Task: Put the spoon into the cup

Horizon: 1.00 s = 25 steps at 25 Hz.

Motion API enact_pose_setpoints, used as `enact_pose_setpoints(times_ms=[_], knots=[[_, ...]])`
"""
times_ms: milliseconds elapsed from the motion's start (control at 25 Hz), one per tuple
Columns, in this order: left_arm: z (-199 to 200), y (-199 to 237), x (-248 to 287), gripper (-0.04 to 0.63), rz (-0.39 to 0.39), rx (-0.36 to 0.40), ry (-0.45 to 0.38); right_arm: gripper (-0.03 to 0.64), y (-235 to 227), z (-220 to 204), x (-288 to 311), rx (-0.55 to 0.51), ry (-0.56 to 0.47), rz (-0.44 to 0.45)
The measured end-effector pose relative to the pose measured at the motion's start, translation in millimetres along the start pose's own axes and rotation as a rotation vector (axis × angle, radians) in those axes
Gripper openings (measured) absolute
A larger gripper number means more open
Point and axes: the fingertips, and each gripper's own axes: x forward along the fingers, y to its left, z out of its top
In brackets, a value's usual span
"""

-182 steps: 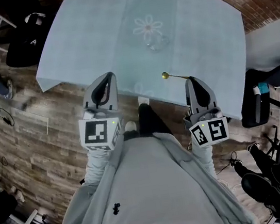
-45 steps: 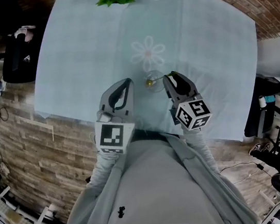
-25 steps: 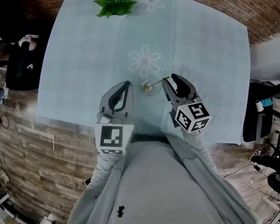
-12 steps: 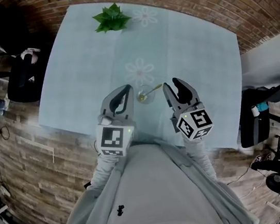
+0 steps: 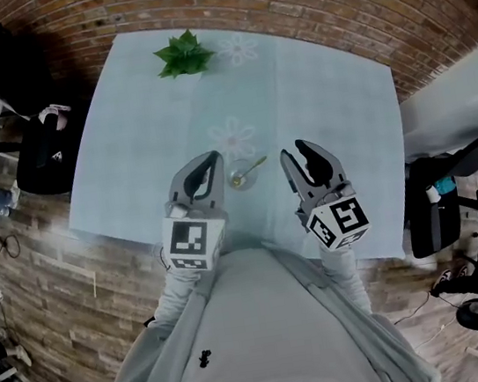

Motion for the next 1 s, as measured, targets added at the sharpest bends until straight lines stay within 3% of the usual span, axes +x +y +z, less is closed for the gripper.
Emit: enact_pose_setpoints(times_ms=[240,360,1000], knots=[[3,-4,2,0.02,-0.007,0.005,-0.005,0.141,-3,19,-15,-0.046,-0.047,-0.006],[5,-7,5,0.02,-0.014,0.007,-0.008,0.094,-7,22,-22,-0.054,-0.059,-0.019],[-1,-9,7,0.02,-0.022,0.013,0.013,0.025,-5,13,-26,-0.023,-0.062,0.002]])
